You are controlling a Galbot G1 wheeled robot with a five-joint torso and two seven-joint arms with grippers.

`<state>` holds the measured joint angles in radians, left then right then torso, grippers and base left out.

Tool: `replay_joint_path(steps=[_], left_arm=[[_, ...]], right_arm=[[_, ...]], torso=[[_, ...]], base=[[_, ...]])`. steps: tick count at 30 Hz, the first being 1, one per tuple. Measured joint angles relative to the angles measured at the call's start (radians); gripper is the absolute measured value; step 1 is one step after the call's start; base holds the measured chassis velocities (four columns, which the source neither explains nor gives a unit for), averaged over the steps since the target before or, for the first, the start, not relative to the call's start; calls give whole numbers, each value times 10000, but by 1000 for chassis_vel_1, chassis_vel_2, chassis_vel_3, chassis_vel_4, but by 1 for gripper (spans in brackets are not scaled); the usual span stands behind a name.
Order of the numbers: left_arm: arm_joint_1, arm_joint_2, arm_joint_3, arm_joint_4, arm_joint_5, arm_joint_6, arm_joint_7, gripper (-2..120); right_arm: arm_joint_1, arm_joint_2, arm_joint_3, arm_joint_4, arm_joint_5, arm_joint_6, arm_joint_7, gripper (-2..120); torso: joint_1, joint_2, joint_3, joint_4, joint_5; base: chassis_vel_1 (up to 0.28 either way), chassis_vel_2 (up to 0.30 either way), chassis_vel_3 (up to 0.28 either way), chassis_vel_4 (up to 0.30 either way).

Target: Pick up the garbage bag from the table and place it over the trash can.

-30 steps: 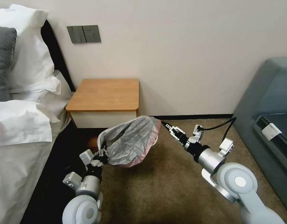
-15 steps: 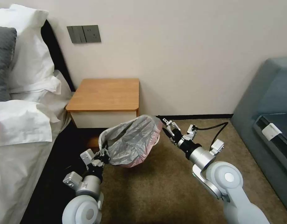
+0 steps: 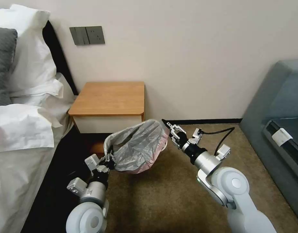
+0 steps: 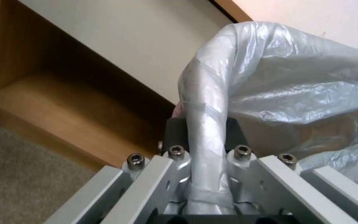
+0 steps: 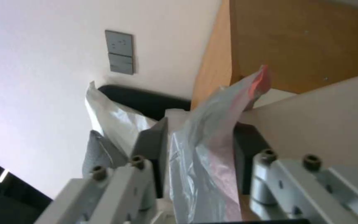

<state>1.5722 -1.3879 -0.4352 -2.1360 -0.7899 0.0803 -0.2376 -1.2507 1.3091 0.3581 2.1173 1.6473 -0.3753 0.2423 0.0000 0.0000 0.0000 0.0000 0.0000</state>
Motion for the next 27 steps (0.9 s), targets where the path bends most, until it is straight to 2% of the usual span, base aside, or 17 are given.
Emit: replay_joint_path(steps=[9, 20, 27], left_arm=[[-21, -2, 39, 92, 115, 0, 153, 6], [-40, -18, 20, 131, 182, -22, 198, 6], [-25, -4, -71, 41, -259, 12, 169, 6]], right_arm=[[16, -8, -99, -121, -395, 110, -13, 1], [-127, -87, 99, 69, -407, 258, 94, 0], [-469, -85, 170, -14, -936, 231, -111, 0]], torso=[[0, 0, 0, 0, 1], [0, 0, 0, 0, 0], [1, 0, 0, -1, 0]], base=[[0, 0, 0, 0], [0, 0, 0, 0], [0, 0, 0, 0]])
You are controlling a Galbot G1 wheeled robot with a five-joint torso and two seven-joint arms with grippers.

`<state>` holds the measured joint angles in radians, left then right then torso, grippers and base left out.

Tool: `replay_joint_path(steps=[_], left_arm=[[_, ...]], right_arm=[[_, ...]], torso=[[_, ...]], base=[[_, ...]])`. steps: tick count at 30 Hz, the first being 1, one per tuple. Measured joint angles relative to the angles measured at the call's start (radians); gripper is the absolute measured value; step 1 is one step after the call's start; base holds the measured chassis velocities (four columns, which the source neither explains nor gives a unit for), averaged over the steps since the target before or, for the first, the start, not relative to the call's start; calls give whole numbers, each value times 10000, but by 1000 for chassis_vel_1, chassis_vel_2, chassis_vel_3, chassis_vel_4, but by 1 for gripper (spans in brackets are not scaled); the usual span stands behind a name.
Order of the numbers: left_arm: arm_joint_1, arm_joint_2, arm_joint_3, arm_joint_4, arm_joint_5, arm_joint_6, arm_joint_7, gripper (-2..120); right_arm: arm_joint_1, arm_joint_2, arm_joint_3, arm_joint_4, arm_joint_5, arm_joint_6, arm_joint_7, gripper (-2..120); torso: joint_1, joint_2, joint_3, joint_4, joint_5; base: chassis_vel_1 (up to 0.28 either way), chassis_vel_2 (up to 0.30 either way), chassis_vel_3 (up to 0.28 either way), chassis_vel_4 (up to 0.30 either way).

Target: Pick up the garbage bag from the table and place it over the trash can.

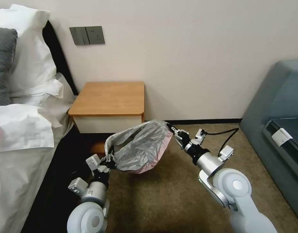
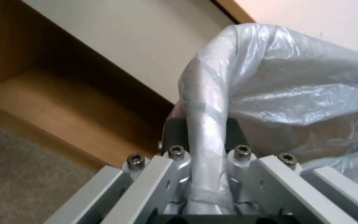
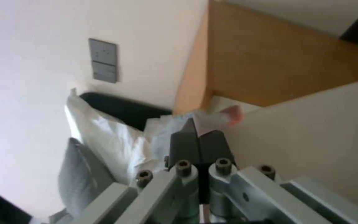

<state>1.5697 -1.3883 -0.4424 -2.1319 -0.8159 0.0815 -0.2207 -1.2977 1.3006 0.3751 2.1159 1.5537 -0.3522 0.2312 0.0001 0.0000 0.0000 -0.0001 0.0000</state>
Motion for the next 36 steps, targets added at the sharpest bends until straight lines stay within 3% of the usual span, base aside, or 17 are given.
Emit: replay_joint_path(steps=[6, 8, 14, 17, 25, 36], left_arm=[[30, 70, -103, -180, -383, 125, -4, 6], [40, 112, -164, -280, -706, 251, 20, 6], [54, 148, -191, -319, -924, 325, 113, 6], [90, 190, -247, -357, -1033, 410, 328, 6], [126, 224, -271, -426, -1156, 803, 511, 6], [180, 230, -204, -412, -440, 1172, 430, 6]], right_arm=[[-48, -174, 6, -420, -764, -12, -668, 0], [192, -277, -85, -915, -1494, 132, -1526, 0], [725, -386, -298, -1592, -2410, 200, -2352, 0], [990, -487, -427, -2157, -3489, 401, -3225, 0], [1019, -599, -484, -2966, -4962, 983, -4386, 0], [1208, -725, -457, -3380, -6551, 1284, -4564, 0]], torso=[[-1, 0, 0, 0, 0], [0, 0, 0, 0, 0], [-1, 0, 0, 0, -1], [-1, 0, 0, 1, -1], [0, 0, 0, 0, 0], [-1, 0, 0, 2, 0]], base=[[0, 0, 0, 0], [0, 0, 0, 0], [0, 0, 0, 0], [0, 0, 0, 0], [0, 0, 0, 0], [0, 0, 0, 0]])
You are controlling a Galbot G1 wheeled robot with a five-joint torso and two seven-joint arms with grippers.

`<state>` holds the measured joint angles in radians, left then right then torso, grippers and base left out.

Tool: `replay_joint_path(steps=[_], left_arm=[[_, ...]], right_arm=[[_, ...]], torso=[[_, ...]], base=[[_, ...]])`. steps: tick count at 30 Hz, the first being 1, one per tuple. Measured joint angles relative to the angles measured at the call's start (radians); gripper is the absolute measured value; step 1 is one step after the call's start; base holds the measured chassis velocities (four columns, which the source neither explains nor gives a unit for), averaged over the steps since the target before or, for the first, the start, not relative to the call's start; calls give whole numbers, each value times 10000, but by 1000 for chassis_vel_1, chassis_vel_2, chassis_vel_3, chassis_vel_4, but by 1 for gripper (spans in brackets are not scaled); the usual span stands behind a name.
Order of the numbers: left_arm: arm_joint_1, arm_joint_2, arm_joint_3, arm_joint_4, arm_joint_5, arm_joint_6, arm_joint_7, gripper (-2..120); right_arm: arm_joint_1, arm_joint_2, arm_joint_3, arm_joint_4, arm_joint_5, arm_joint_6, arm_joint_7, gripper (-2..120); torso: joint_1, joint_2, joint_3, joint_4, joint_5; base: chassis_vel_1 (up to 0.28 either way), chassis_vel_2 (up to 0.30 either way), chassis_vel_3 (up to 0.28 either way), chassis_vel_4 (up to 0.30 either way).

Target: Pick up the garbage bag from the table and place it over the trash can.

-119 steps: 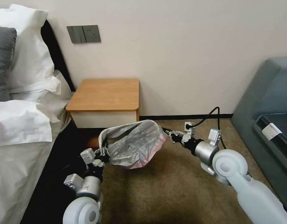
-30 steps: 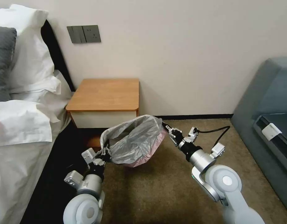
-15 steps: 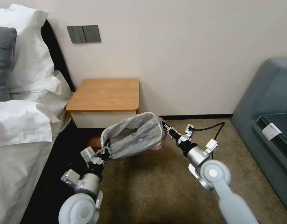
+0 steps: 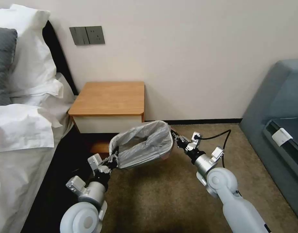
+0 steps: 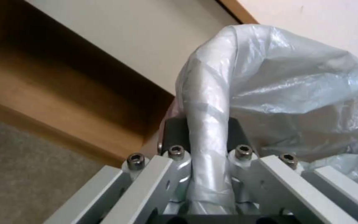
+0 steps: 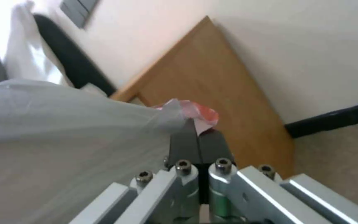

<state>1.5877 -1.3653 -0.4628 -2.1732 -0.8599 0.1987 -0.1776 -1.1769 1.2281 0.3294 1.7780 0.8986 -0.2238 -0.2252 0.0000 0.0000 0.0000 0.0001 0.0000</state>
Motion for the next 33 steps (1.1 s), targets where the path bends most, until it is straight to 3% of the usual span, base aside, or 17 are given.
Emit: replay_joint_path(steps=[4, 13, 18, 22, 25, 26, 30, 33], left_arm=[[-61, -25, -24, 29, 6, -93, -120, 6], [-226, -73, -56, 119, -17, -196, -605, 6], [-258, -73, -82, 163, -4, -197, -767, 6], [-288, -72, -93, 311, 186, -248, -882, 6], [-333, -68, -46, 384, 386, -233, -1079, 6], [-333, -68, -46, 384, 386, -233, -1079, 6], [-343, 4, 53, 392, 839, -165, -1087, 6], [-344, 79, 216, 560, 2177, -318, -761, 6]], right_arm=[[-354, -131, 6, 390, 60, -217, 152, 7], [-948, -530, 164, 1035, 405, -383, 600, 43], [-1153, -711, 288, 1318, 438, -384, 715, 57], [-1701, -891, 522, 2061, 381, -224, 876, 73], [-2317, -1116, 579, 3341, 344, 166, 1389, 88], [-2317, -1116, 579, 3341, 344, 166, 1389, 88], [-2008, -1863, 429, 4215, 238, 267, 1300, 99], [-561, -3237, -354, 4429, -237, -188, 283, 97]], torso=[[0, 0, 0, -2, -1], [0, 0, 0, -2, 1], [0, 0, 0, 0, 1], [0, 0, 0, -1, -1], [0, 0, -1, -3, 1], [0, 0, -1, -3, 1], [0, 0, -1, -6, 0], [0, 0, 0, 2, -1]], base=[[0, 0, 0, 0], [0, 0, 0, 0], [0, 0, 0, 0], [0, 0, 0, 0], [0, 0, 0, 0], [0, 0, 0, 0], [0, 0, 0, 0], [0, 0, 0, 0]])
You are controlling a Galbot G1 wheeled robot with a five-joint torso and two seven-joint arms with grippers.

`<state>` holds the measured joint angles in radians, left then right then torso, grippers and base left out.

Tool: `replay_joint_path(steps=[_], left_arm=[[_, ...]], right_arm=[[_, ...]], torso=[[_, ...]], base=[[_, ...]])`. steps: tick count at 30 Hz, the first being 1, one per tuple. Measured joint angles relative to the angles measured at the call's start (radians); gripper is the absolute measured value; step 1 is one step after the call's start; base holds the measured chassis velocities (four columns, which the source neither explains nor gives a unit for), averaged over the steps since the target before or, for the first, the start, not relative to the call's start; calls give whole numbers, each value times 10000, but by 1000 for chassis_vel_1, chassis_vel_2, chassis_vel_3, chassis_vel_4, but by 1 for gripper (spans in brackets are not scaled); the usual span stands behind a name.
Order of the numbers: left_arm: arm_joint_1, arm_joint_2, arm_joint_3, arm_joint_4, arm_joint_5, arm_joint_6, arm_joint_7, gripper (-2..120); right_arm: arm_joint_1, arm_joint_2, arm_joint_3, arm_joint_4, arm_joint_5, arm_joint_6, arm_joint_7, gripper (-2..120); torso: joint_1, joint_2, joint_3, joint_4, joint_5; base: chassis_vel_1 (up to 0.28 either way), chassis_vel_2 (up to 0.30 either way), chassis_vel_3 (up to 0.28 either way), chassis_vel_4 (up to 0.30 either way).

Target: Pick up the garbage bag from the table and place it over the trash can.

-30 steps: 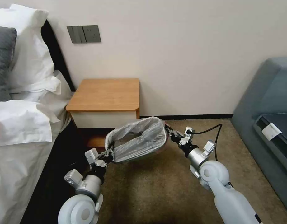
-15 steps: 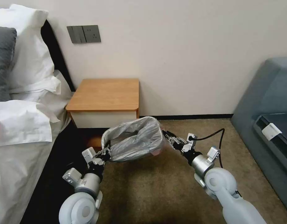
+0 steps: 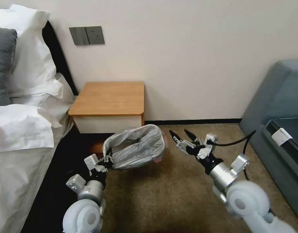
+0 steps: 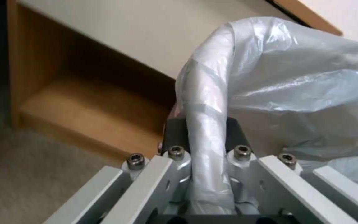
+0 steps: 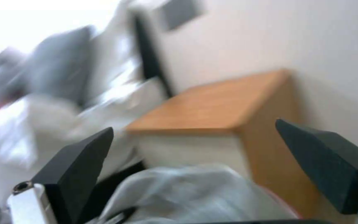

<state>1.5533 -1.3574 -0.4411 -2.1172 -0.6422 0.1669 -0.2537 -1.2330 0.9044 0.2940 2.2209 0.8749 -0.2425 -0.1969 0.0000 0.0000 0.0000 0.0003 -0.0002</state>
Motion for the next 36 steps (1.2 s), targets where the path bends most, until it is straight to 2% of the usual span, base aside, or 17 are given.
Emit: replay_joint_path(steps=[1, 2, 3, 6, 7, 11, 12, 16, 17, 20, 21, 23, 25, 27, 36], left_arm=[[2, 17, 44, 54, 407, -121, 153, 6], [2, 17, 44, 54, 407, -121, 153, 6], [3, 18, 84, 82, 644, -197, 232, 6], [1, 24, 151, 189, 1501, -483, 440, 6], [1, 24, 151, 189, 1501, -483, 440, 6], [46, 86, 151, 127, 2083, -599, 681, 6], [46, 86, 151, 127, 2083, -599, 681, 6], [131, 79, 116, 32, 2354, -709, 819, 6], [131, 79, 116, 32, 2354, -709, 819, 6], [178, 33, 95, -22, 2567, -793, 949, 6], [178, 33, 95, -22, 2567, -793, 949, 6], [226, -11, 82, -70, 2735, -846, 1085, 6], [248, -33, 77, -82, 2799, -866, 1127, 6], [279, -61, 77, -116, 2873, -898, 1165, 6], [286, -84, 99, -233, 2904, -965, 1234, 5]], right_arm=[[728, -412, -627, -53, -68, -281, -169, 93], [728, -412, -627, -53, -68, -281, -169, 93], [1254, -621, -1177, -131, -124, -417, -169, 90], [3247, -945, -3602, -656, -1352, -617, -480, 75], [3247, -945, -3602, -656, -1352, -617, -480, 75], [5148, -856, -5598, -1336, -3806, -656, -1238, 57], [5148, -856, -5598, -1336, -3806, -656, -1238, 57], [5923, -715, -6349, -1629, -5325, -993, -1746, 38], [5923, -715, -6349, -1629, -5325, -993, -1746, 38], [6244, -475, -6660, -2006, -6032, -1188, -1964, 25], [6244, -475, -6660, -2006, -6032, -1188, -1964, 25], [6471, -203, -6898, -2393, -6461, -1242, -2028, 14], [6532, -61, -6976, -2539, -6574, -1285, -2027, 10], [6647, 227, -7168, -2890, -6742, -1464, -1896, 0], [6936, 825, -7846, -3995, -7128, -1862, -1368, 0]], torso=[[0, 0, 0, -4, 1], [0, 0, 0, -4, 1], [0, 0, 0, 0, 0], [0, 0, 1, -2, 2], [0, 0, 1, -2, 2], [0, 0, 1, 0, 0], [0, 0, 1, 0, 0], [0, 0, 1, -3, 0], [0, 0, 1, -3, 0], [0, 0, 1, -4, 0], [0, 0, 1, -4, 0], [1, 0, 0, -5, 0], [0, 0, 0, -4, 1], [0, 0, 0, -4, 0], [0, 0, 1, -3, 1]], base=[[0, 0, 0, 0], [0, 0, 0, 0], [0, 0, 0, 0], [0, 0, 0, 0], [0, 0, 0, 0], [0, 0, 0, 0], [0, 0, 0, 0], [0, 0, 0, 0], [0, 0, 0, 0], [0, 0, 0, 0], [0, 0, 0, 0], [0, 0, 0, 0], [0, 0, 0, 0], [0, 0, 0, 0], [0, 0, 0, 0]])
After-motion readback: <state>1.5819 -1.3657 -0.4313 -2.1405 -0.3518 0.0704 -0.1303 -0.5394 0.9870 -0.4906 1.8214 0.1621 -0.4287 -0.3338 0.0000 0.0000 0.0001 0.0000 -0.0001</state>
